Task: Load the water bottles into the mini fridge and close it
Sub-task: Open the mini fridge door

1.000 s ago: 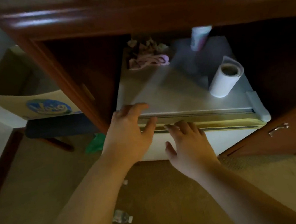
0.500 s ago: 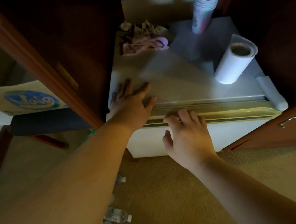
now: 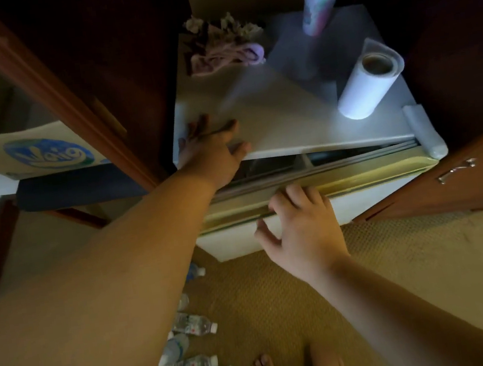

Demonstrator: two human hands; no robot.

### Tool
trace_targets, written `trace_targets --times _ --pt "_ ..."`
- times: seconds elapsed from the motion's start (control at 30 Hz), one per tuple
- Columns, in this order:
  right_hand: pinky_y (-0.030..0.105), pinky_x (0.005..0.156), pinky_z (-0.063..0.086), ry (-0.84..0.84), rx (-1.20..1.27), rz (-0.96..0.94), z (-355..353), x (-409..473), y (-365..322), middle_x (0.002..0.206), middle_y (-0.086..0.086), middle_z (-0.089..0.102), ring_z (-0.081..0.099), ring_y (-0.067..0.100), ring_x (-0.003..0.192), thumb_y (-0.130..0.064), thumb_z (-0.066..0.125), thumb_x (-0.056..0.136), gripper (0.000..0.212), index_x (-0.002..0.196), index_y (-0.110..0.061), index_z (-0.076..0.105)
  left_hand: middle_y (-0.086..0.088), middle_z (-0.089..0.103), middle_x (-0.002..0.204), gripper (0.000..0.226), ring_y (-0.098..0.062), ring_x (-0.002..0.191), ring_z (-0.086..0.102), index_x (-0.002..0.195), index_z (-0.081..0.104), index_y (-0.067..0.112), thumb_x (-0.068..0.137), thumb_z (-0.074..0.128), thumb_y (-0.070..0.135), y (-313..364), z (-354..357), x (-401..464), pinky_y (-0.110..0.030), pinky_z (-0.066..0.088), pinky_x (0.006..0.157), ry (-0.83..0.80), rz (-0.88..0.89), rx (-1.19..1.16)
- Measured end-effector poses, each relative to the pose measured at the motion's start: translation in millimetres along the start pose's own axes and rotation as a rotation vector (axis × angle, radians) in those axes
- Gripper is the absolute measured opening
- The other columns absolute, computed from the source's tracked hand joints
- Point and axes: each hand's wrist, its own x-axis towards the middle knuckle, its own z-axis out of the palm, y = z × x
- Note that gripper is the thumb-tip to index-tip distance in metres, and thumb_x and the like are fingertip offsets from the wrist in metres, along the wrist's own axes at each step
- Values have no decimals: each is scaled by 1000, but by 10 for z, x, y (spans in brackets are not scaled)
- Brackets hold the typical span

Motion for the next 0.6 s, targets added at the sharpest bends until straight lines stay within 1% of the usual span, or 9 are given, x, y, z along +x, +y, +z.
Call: trace_targets --times 0.1,0.2,0.27,0.33,0.37,0.43,0.5,0.57,0.6 --pt "40 80 46 12 29 -18 -64 -286 43 98 2 52 48 23 94 -54 54 97 40 98 -16 67 -6 7 173 66 -33 158 4 156 31 50 95 44 71 -9 47 -2 -55 13 125 26 6 -10" --pt "40 78 48 40 31 -44 -143 -395 74 95 2 57 50 23 94 -43 58 98 32 95 -14 71 -5 8 173 66 -31 158 4 155 32 50 94 46 71 -32 78 18 -55 13 124 38 9 -18" --pt "42 78 47 135 33 -48 -205 -404 80 94 3 59 53 26 94 -34 61 95 23 90 -14 71 -5 10 173 66 -30 158 6 155 33 50 94 46 70 -48 83 26 -55 14 124 46 13 -15" --pt "42 79 44 233 28 -32 -254 -329 67 96 5 59 53 28 95 -33 61 93 20 88 -15 70 -6 11 172 66 -31 157 7 155 33 49 94 47 70 -50 78 24 -55 15 124 52 16 -7" --pt "42 81 43 247 29 -30 -271 -254 48 98 5 60 53 29 96 -34 61 92 19 91 -16 69 -7 11 172 66 -32 157 8 155 33 49 94 48 69 -44 68 18 -55 16 124 49 15 -6" --pt "44 90 43 177 31 -42 -269 -68 6 105 5 62 54 29 103 -37 60 92 24 101 -18 70 -8 11 172 65 -32 157 9 155 34 49 95 49 68 -28 45 2 -54 17 124 45 9 -12" --pt "51 105 40 -5 -8 -21 -230 79 -19 117 5 63 55 30 116 -48 55 95 38 118 -21 68 -8 10 172 65 -33 157 7 155 35 48 95 49 67 -18 24 -15 -54 16 124 36 8 -25" --pt "59 118 28 -221 -56 50 -181 141 -1 133 3 61 48 31 134 -61 39 98 54 133 -27 61 -8 8 173 65 -33 158 5 156 32 48 96 47 68 -11 15 -27 -54 15 124 20 9 -20" --pt "60 121 21 -307 -76 86 -159 146 25 138 2 59 43 30 140 -65 30 98 59 135 -29 59 -8 8 173 66 -32 158 4 157 32 48 96 46 68 -9 13 -29 -54 14 124 18 11 -12"
